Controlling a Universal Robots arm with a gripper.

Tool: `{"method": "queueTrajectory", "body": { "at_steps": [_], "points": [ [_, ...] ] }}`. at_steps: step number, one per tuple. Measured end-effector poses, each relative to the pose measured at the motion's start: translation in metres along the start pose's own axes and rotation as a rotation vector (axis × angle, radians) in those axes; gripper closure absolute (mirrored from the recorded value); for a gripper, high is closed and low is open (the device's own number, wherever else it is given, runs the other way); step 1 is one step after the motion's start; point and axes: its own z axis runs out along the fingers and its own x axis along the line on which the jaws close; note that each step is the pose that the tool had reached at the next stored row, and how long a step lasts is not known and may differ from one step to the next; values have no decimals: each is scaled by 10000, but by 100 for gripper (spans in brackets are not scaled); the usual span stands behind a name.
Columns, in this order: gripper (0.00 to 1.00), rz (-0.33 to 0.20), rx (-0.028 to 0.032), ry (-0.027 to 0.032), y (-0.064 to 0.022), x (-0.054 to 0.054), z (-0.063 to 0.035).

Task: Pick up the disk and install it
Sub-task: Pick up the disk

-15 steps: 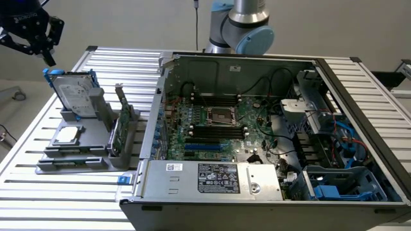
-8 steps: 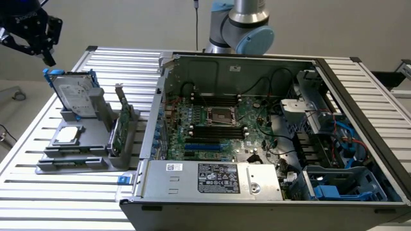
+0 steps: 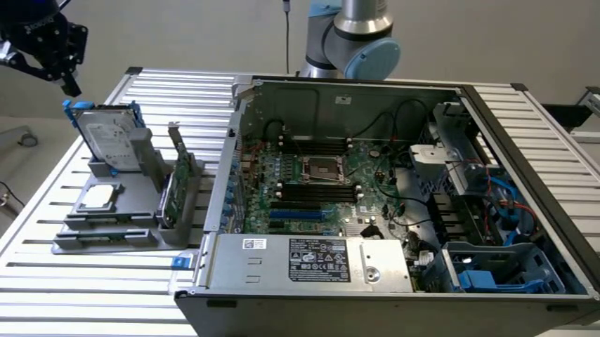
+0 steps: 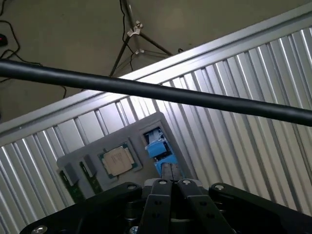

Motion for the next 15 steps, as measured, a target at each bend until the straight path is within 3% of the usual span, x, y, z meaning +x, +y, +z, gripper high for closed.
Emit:
{"method": "queueTrajectory", "body": {
  "at_steps": [15],
  "points": [
    [89,-2722,-34,77,0,0,0]
  ]
}}
